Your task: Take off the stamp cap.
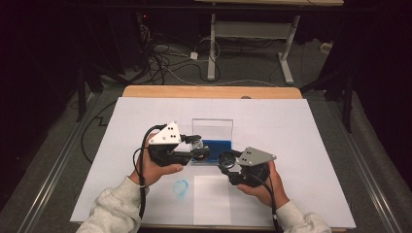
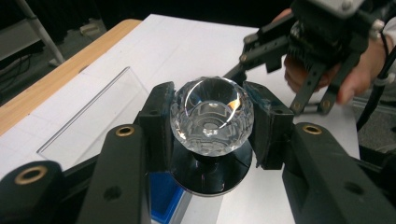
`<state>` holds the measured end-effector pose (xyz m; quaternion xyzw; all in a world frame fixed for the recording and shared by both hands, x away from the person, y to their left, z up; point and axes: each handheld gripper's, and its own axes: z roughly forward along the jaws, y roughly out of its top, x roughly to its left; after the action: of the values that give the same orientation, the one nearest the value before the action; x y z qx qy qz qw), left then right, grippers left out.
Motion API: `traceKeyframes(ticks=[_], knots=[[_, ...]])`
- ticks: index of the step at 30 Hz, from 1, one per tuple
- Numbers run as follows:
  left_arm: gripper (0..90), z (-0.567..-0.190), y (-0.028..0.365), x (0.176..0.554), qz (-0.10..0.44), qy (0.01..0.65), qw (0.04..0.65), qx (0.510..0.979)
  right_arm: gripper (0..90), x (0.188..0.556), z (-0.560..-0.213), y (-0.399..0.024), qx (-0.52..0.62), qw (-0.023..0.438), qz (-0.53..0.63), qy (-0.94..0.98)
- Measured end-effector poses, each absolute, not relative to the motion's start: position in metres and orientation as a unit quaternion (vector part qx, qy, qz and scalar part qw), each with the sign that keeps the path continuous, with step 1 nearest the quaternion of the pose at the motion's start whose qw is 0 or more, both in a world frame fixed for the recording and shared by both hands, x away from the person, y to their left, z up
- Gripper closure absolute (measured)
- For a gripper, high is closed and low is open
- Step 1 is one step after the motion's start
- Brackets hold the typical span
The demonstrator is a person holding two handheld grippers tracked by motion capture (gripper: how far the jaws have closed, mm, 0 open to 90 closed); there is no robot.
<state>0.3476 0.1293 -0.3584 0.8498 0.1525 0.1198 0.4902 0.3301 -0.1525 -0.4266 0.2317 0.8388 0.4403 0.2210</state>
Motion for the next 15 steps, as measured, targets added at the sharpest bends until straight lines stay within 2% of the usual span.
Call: traceKeyframes(ticks=[15], knots=[[54.9,-0.363,0.141,0.348,0.142,0.164,0.462,0.86,38.6,0.317,-0.413,-0.193,0.256,0.254,0.45,0.817]])
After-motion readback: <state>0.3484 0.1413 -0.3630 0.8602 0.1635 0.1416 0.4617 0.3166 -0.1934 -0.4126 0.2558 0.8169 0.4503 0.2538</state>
